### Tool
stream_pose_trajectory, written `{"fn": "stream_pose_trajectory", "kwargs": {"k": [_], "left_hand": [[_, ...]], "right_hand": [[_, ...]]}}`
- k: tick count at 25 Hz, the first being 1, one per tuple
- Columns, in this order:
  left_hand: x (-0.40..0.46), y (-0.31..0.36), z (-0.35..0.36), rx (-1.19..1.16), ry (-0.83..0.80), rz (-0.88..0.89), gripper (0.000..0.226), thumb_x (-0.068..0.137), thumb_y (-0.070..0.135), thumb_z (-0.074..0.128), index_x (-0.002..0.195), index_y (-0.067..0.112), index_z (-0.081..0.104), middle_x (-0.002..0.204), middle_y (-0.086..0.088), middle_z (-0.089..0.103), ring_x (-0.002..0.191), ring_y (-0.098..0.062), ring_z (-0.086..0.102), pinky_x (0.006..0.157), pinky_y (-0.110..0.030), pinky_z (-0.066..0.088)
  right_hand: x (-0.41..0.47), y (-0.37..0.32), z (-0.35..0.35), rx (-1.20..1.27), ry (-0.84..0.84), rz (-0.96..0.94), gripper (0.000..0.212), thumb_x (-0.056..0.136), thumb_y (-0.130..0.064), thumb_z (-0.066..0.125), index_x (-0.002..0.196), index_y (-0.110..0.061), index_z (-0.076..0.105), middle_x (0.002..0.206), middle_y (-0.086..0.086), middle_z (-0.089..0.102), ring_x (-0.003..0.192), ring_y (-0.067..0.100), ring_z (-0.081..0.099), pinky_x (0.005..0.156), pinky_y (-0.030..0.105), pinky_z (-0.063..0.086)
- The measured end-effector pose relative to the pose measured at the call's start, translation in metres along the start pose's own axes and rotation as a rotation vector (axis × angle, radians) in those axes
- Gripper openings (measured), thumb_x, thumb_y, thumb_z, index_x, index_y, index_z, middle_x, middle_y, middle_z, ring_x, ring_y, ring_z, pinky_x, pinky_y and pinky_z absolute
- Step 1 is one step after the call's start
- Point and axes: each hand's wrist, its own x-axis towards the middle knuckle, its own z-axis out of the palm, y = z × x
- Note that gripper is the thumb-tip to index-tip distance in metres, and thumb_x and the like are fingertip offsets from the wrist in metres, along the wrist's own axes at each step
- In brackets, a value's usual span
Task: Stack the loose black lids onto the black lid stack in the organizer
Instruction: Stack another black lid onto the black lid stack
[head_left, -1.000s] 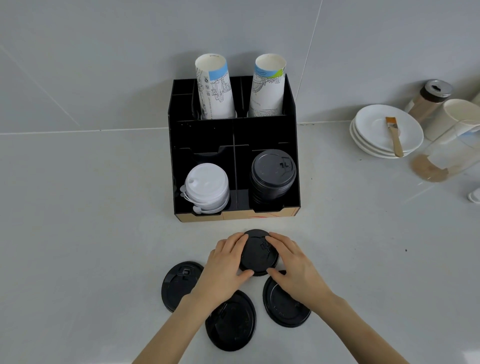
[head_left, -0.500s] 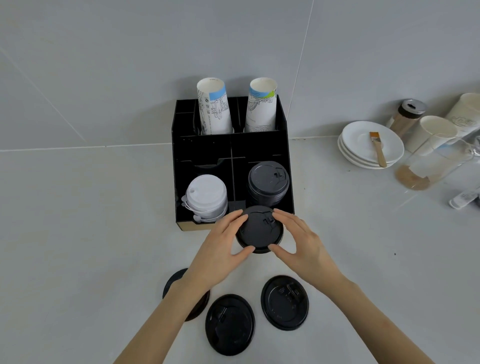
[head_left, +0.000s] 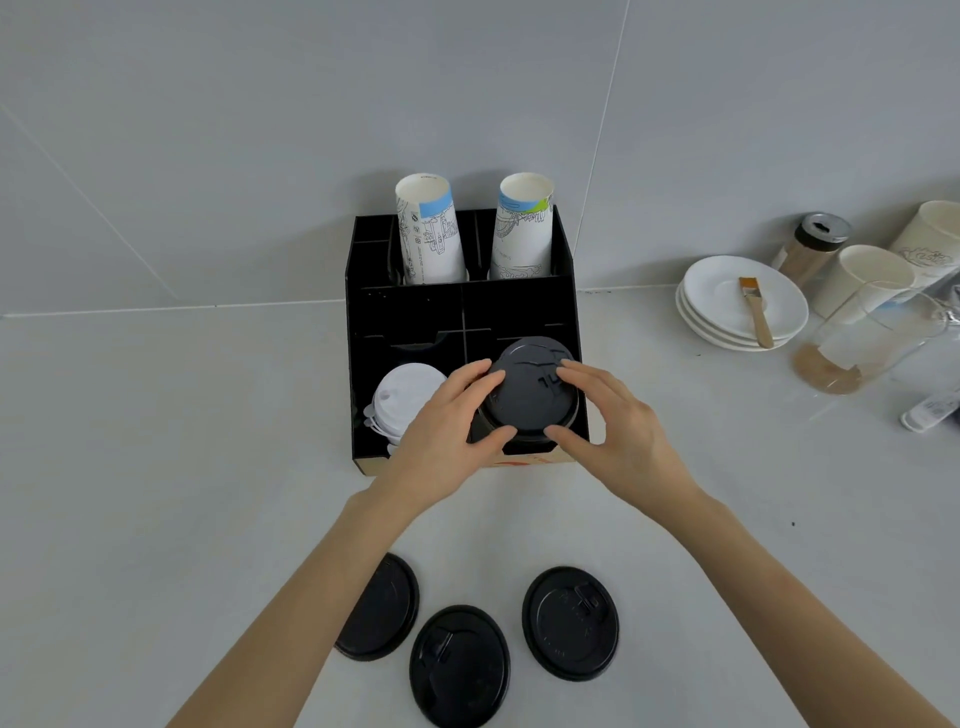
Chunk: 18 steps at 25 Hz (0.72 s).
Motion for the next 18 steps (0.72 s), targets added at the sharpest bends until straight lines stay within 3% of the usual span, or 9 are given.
{"fn": "stream_pose_trajectory", "kwargs": {"k": [6, 9, 18], "left_hand": [[0.034, -0.002, -0.001, 0.082, -0.081, 0.011, 0.06, 0.085, 0.025, 0.055, 0.136, 0.013, 0.026, 0.151, -0.004, 0.022, 0.138, -0.019, 0.018, 0.111, -0.026, 0.016], [0.047, -0.002, 0.002, 0.109, -0.107, -0.01, 0.063, 0.084, 0.028, 0.056, 0.137, 0.012, 0.024, 0.152, -0.004, 0.02, 0.138, -0.023, 0.015, 0.114, -0.036, 0.016], [0.063, -0.008, 0.019, 0.111, -0.153, -0.069, 0.065, 0.083, 0.027, 0.058, 0.136, 0.009, 0.024, 0.151, -0.009, 0.019, 0.138, -0.026, 0.017, 0.113, -0.035, 0.018]], "right_hand": [[0.026, 0.006, -0.003, -0.033, 0.034, 0.05, 0.052, 0.08, -0.016, 0.064, 0.127, -0.013, 0.042, 0.136, 0.005, 0.046, 0.122, 0.02, 0.043, 0.096, 0.014, 0.026], [0.035, 0.01, 0.001, -0.033, 0.024, 0.101, 0.053, 0.08, -0.017, 0.065, 0.127, -0.013, 0.041, 0.133, 0.007, 0.045, 0.119, 0.022, 0.045, 0.095, 0.02, 0.031], [0.043, 0.022, 0.016, -0.092, 0.031, 0.178, 0.055, 0.078, -0.02, 0.066, 0.126, -0.01, 0.041, 0.128, 0.012, 0.043, 0.12, 0.027, 0.042, 0.097, 0.036, 0.041]]}}
